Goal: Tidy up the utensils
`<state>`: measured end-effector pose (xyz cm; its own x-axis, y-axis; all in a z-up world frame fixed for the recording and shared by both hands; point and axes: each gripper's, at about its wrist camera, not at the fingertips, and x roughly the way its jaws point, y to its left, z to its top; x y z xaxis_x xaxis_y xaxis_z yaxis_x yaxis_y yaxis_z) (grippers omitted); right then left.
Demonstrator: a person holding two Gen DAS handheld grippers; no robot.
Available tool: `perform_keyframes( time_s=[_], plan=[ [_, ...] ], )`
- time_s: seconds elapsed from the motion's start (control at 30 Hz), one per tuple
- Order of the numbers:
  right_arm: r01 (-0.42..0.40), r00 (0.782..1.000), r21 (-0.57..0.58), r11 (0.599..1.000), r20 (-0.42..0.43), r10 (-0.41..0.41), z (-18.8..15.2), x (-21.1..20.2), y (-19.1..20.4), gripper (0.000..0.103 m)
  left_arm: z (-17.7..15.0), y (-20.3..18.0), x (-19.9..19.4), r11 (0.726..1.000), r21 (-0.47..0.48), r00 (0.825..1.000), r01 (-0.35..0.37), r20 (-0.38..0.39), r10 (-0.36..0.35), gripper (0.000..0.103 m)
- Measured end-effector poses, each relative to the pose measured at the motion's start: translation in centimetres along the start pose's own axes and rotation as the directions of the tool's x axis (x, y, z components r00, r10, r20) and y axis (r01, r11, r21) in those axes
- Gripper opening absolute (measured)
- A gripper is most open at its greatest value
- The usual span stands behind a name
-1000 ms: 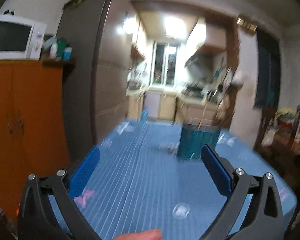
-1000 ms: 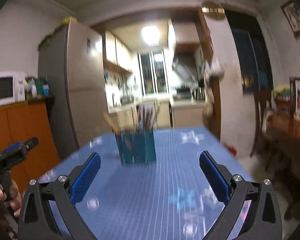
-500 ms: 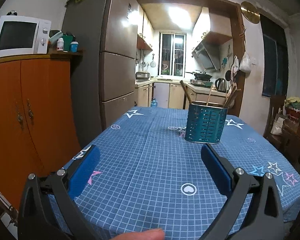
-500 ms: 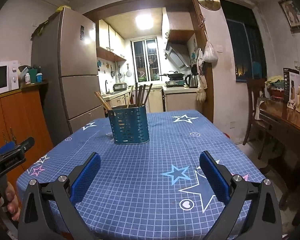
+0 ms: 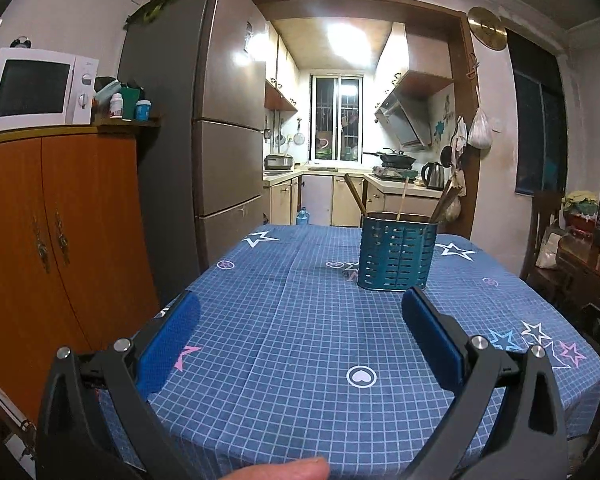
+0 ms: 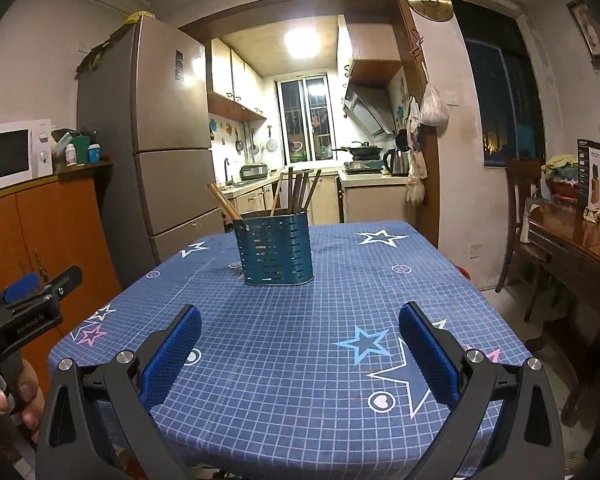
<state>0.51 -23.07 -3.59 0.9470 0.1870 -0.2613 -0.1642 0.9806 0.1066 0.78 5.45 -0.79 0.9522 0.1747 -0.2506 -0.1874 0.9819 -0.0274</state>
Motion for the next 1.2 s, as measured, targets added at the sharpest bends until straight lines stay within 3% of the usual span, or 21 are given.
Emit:
perform_keyframes(
  time_s=[1.2],
  plan=[
    [-0.027,1.000,-0.008,1.000,0.011,0.027,-0.2,-0.4,-0.5,0.098,0.1,-1.4,-0.2,1.000,0.029,1.000,-0.007,0.006,0.007,0.097]
  ],
)
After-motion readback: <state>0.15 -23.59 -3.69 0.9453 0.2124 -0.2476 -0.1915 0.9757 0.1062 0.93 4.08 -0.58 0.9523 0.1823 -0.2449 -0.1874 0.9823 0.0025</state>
